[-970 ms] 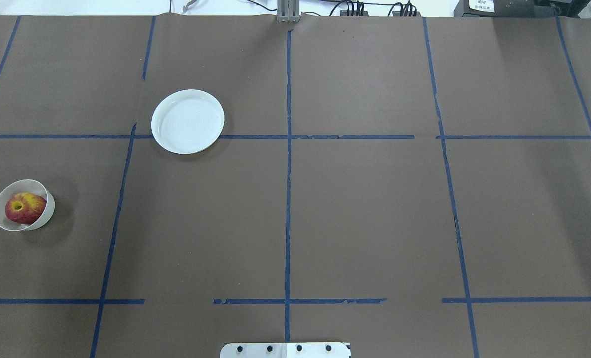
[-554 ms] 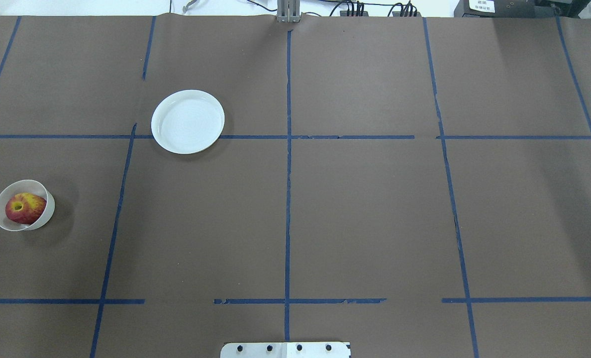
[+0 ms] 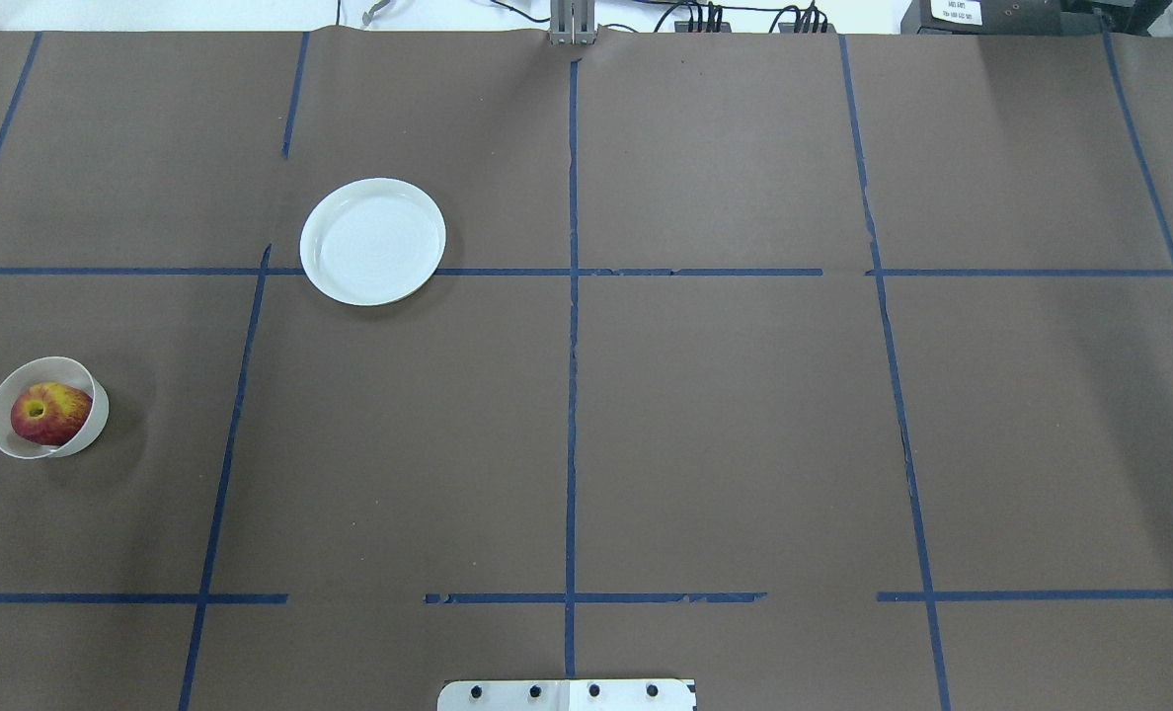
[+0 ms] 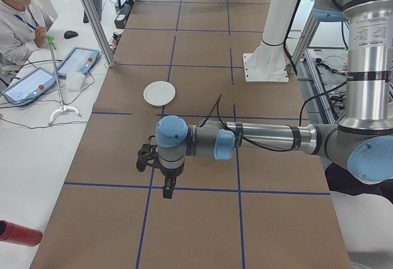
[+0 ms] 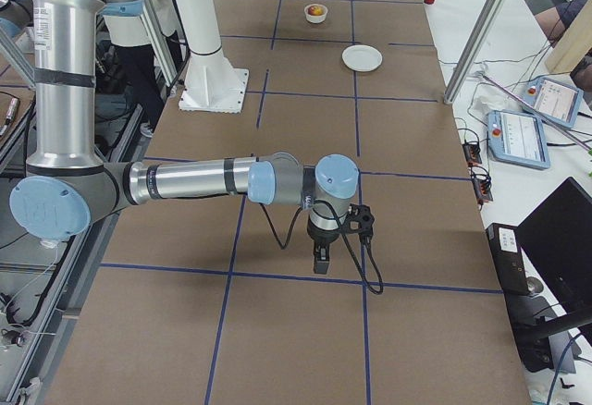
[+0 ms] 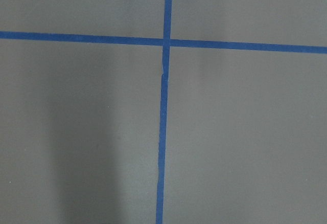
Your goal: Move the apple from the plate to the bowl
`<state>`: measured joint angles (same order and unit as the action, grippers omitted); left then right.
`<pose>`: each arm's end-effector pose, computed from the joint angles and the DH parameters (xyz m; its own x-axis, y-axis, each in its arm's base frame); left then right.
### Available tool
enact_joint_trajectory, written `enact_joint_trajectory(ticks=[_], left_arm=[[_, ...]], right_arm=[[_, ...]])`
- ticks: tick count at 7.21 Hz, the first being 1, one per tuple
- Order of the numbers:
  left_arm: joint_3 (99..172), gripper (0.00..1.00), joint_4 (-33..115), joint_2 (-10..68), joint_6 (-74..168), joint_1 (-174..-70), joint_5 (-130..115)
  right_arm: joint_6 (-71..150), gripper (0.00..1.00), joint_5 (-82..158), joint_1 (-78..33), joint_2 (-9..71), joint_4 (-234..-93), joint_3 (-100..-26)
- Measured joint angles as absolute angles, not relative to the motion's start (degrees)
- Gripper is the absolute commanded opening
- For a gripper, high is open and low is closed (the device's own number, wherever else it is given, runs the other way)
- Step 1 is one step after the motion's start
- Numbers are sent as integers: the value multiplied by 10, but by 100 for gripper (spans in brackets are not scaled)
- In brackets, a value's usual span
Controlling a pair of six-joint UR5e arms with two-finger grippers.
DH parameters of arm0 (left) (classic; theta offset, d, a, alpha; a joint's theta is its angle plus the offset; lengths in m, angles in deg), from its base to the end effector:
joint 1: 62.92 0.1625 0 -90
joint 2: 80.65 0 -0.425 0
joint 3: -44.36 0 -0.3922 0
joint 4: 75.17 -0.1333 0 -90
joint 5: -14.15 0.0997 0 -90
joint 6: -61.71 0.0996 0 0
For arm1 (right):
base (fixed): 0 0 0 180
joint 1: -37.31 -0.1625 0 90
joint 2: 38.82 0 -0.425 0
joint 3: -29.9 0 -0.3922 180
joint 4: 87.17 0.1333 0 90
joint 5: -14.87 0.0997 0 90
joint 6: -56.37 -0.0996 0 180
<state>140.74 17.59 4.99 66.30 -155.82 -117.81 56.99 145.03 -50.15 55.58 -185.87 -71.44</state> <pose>-0.0902 -0.4612 0.6379 0.7471 0.0976 -0.6575 -0.0094 0.9906 0.1364 0.0489 -0.4567 0.6180 0.7638 -0.0249 0.6449 0.0526 0.9983 -0.0237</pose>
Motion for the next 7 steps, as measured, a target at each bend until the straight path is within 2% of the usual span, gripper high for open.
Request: enact_joint_trajectory(ticks=[7], left_arm=[[1409, 100, 175, 26, 661, -1556, -1177]], right_arm=[[570, 100, 1450, -501, 556, -1859, -714]])
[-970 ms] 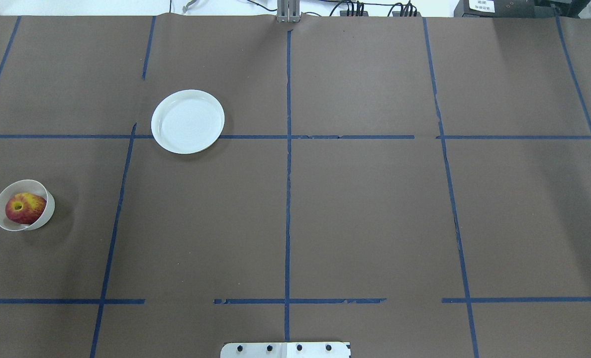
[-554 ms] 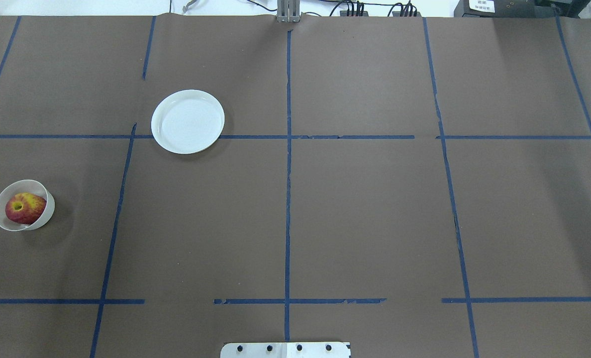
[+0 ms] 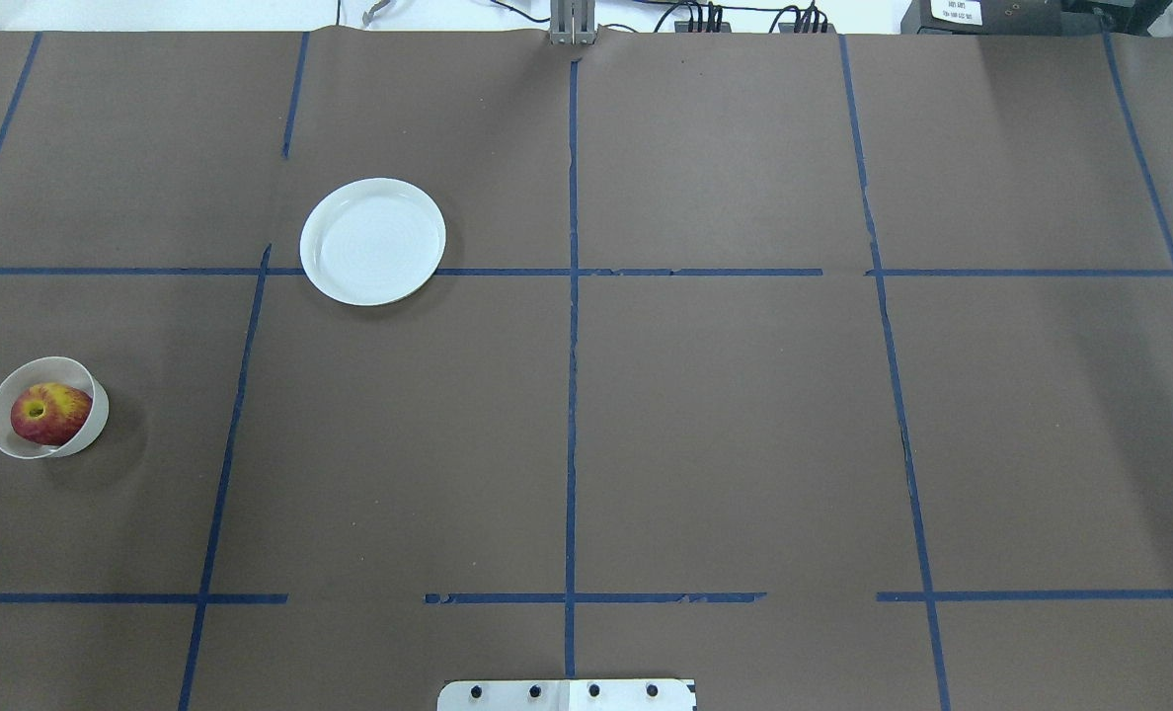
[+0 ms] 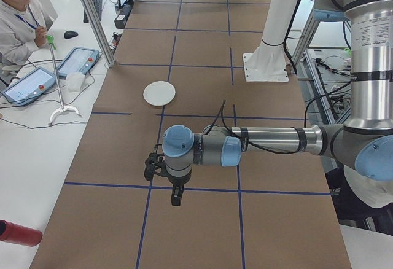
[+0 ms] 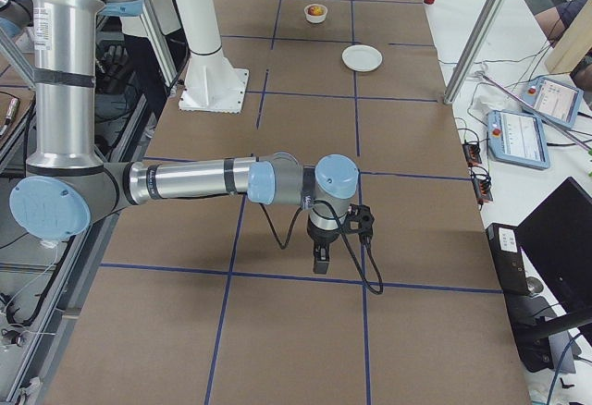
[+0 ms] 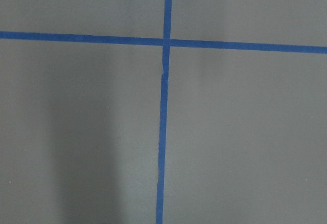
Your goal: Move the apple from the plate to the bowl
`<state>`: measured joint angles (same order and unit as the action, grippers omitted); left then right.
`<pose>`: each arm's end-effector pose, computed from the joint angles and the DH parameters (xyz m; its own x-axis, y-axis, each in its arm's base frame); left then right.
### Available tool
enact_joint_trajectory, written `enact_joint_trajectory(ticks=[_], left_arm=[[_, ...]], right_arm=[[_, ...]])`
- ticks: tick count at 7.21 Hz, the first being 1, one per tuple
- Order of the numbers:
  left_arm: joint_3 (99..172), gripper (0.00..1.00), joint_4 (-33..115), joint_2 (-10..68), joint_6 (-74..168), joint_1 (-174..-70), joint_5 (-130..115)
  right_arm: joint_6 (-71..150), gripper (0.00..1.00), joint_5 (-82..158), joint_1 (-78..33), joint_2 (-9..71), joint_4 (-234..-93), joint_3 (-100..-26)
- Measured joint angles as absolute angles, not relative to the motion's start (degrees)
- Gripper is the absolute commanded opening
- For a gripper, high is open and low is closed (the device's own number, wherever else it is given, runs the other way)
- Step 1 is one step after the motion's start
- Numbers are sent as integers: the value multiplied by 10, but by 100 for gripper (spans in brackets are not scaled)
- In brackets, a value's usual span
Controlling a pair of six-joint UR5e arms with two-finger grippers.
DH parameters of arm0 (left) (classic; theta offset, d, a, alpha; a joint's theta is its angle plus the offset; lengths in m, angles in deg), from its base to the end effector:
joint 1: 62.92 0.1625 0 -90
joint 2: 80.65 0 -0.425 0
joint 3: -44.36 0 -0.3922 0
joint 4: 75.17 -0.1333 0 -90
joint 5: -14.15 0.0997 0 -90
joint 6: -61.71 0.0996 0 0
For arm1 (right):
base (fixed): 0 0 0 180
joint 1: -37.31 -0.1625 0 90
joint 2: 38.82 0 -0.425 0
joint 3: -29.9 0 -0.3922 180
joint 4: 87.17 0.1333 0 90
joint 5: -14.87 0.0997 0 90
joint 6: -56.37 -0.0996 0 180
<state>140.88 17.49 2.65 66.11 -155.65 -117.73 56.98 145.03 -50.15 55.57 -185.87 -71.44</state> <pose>-0.0879 -0.4417 0.6556 0.7465 0.0700 -0.6617 -0.0097 0.9955 0.0943 0.0489 -0.4567 0.6179 0.7639 -0.0248 0.6449 0.0524 0.9983 -0.0237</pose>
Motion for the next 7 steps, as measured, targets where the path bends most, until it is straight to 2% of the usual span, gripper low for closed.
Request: enact_joint_trajectory(ticks=[3, 7], left_arm=[[1441, 100, 98, 25, 669, -1556, -1176], [1455, 100, 87, 33, 669, -1555, -1176]], right_arm=[[570, 100, 1450, -501, 556, -1859, -714], [570, 100, 1450, -501, 556, -1859, -714]])
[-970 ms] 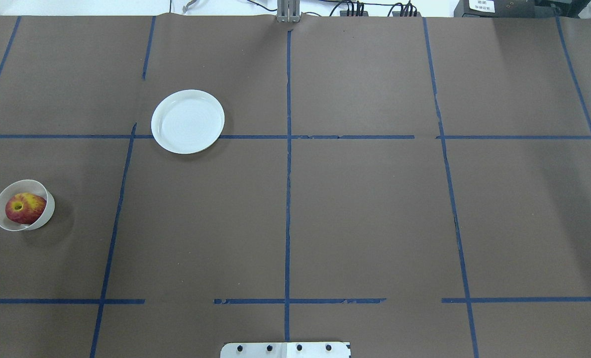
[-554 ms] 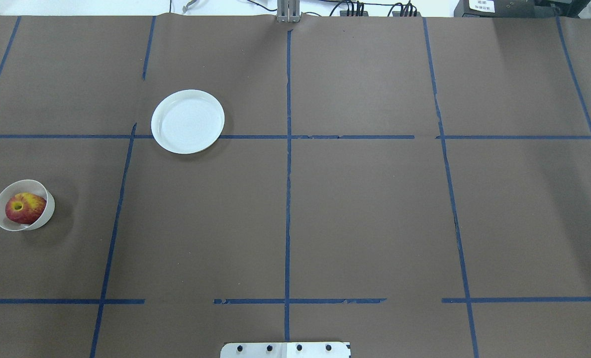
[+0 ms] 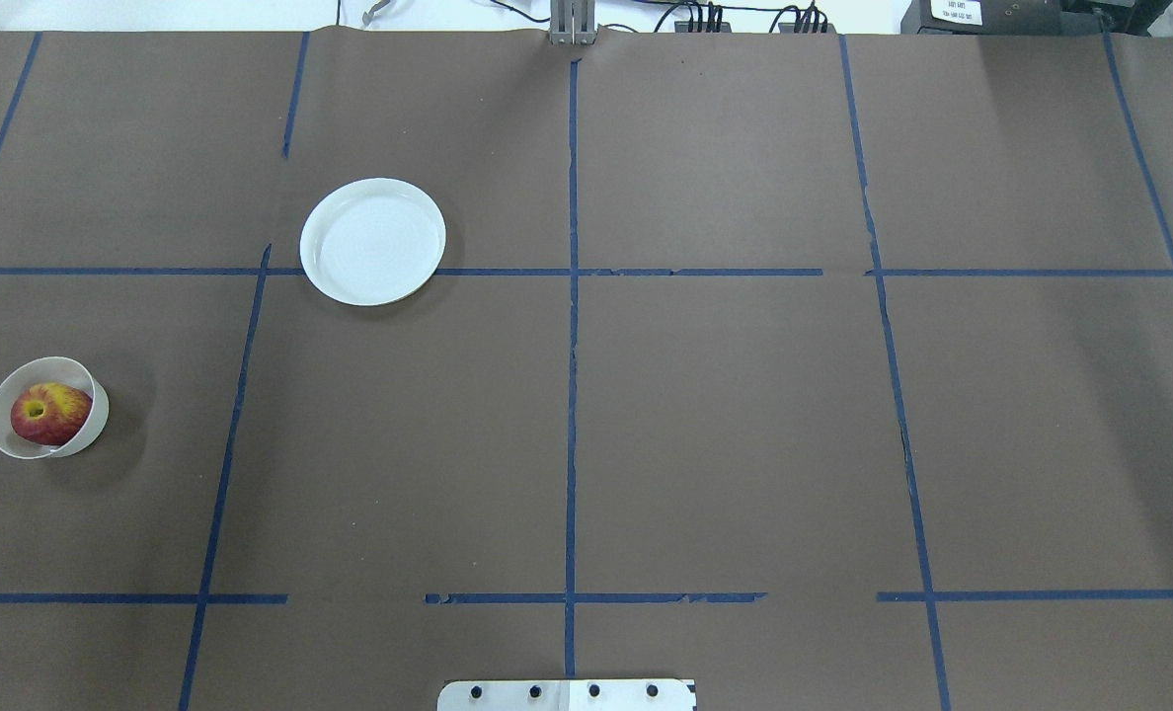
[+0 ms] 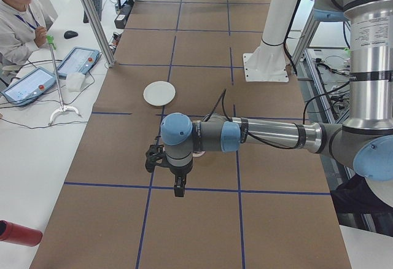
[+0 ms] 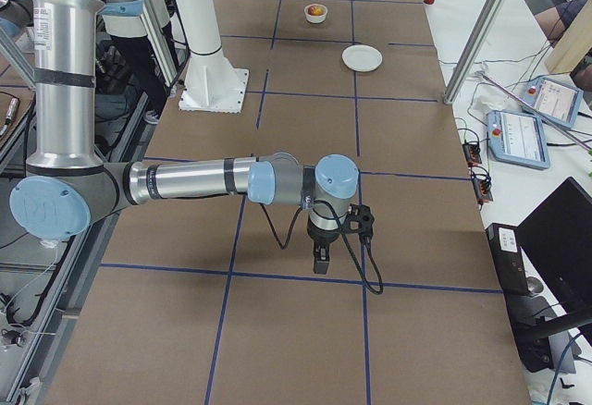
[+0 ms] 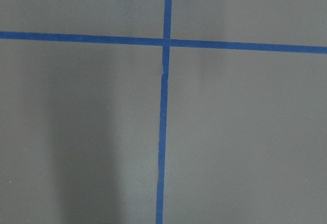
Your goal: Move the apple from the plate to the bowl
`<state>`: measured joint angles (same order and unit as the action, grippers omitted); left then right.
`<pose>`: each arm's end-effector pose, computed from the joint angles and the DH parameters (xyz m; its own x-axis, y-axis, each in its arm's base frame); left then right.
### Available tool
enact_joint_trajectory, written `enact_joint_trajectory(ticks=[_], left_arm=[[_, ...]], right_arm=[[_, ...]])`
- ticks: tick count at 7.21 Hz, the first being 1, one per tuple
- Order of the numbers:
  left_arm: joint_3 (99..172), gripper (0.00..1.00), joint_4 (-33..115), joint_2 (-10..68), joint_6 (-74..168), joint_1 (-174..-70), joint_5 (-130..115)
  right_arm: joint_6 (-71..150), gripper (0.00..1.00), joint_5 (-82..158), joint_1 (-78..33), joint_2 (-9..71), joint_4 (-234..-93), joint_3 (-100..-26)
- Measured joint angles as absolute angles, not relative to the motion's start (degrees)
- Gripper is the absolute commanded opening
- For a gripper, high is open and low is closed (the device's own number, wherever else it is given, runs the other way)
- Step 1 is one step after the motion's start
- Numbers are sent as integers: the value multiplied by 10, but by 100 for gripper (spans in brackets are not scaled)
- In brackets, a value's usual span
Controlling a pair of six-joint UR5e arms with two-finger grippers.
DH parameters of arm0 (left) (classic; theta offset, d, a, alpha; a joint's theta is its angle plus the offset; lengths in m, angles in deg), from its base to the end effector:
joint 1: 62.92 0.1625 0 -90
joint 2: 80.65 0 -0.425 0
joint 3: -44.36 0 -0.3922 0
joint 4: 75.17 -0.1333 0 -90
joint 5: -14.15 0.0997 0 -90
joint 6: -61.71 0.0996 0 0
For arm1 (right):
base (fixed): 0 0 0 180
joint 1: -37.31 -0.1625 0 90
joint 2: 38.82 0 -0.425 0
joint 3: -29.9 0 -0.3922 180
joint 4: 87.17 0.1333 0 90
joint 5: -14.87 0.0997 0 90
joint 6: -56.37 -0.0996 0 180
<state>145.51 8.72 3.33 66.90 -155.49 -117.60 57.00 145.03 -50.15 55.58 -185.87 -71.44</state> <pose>-0.0868 -0.4410 0.6261 0.7458 0.0457 -0.6646 -0.0227 0.9988 0.0432 0.0489 -0.4567 0.6180 0.7638 -0.0251 0.6449 0.0527 0.9983 -0.0236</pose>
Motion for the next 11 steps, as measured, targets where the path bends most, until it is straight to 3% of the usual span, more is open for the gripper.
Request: enact_joint_trajectory(ticks=[11], left_arm=[[1462, 100, 91, 33, 670, -1550, -1190]], right_arm=[[570, 100, 1450, -501, 556, -1859, -714]])
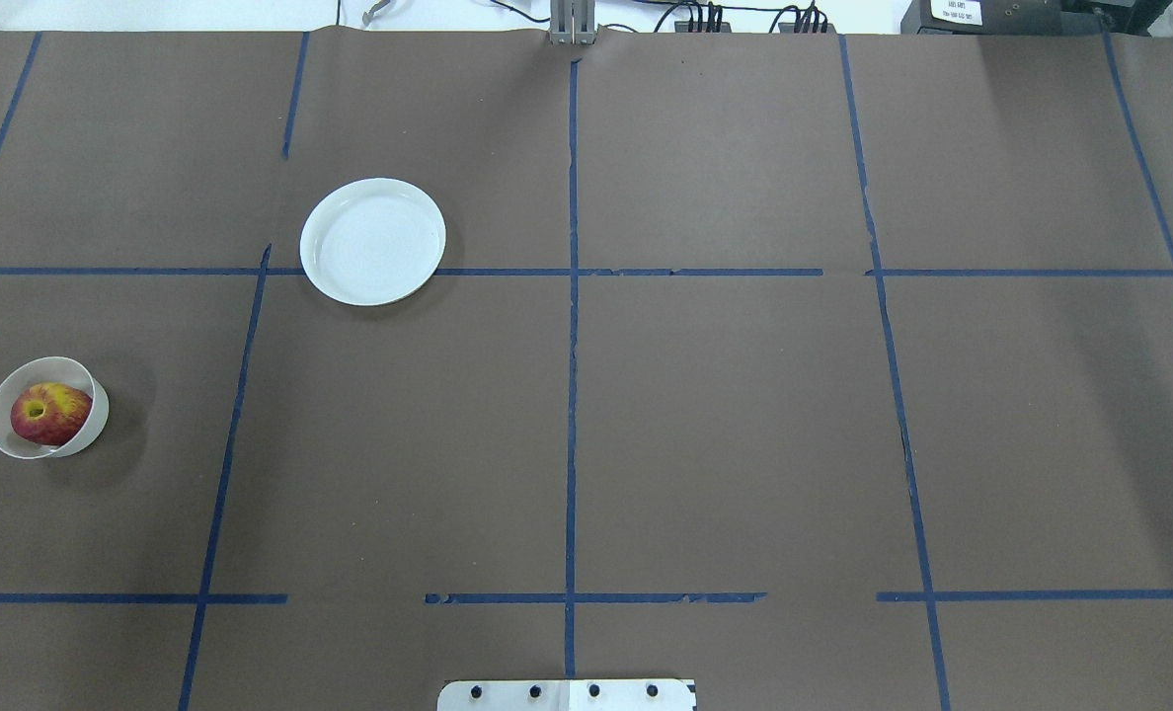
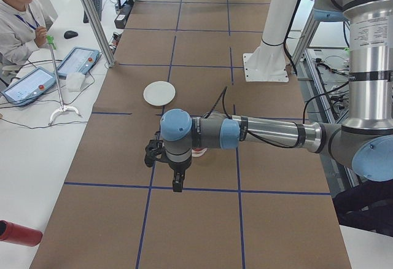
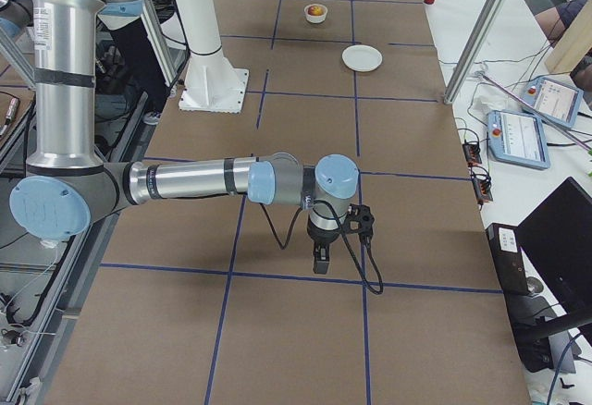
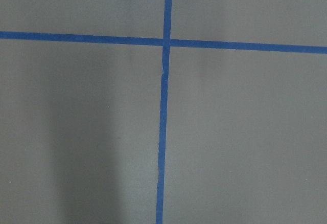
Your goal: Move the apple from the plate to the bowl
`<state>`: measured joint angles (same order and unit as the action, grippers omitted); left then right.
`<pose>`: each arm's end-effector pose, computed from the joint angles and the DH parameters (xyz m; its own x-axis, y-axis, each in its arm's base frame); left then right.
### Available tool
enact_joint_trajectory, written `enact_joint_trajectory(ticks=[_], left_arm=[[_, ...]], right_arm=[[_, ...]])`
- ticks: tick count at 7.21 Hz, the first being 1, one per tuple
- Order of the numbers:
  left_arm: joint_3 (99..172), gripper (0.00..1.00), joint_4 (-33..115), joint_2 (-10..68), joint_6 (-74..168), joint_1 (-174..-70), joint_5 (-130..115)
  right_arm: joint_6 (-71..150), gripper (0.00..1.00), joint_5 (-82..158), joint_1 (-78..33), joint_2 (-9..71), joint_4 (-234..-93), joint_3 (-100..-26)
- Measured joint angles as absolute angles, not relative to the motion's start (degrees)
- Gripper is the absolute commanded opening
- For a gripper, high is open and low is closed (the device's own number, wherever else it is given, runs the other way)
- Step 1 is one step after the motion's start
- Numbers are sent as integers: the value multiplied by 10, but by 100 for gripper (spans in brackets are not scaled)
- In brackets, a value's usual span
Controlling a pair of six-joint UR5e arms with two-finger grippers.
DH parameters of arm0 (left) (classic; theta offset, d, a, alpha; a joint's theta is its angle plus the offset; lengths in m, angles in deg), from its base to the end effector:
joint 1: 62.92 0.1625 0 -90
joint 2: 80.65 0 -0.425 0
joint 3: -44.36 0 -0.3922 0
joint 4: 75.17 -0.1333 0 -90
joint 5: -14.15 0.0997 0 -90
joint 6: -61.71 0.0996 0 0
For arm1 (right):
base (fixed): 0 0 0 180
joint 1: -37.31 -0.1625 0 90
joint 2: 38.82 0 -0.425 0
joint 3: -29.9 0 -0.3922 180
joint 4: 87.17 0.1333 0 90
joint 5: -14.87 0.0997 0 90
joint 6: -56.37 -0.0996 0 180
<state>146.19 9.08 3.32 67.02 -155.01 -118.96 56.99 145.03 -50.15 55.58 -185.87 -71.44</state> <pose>-0.0814 -0.4426 0.6181 0.7298 0.0666 -0.6804 -0.0312 0.9975 0.0641 0.0489 -0.4567 0.6180 0.7638 -0.0249 0.6449 0.0526 0.9983 -0.0237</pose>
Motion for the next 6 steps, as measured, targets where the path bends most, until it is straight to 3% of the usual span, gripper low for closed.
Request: enact_joint_trajectory(ticks=[6], left_arm=[[1446, 100, 89, 25, 674, -1566, -1191]], right_arm=[[570, 100, 1450, -501, 556, -1859, -715]])
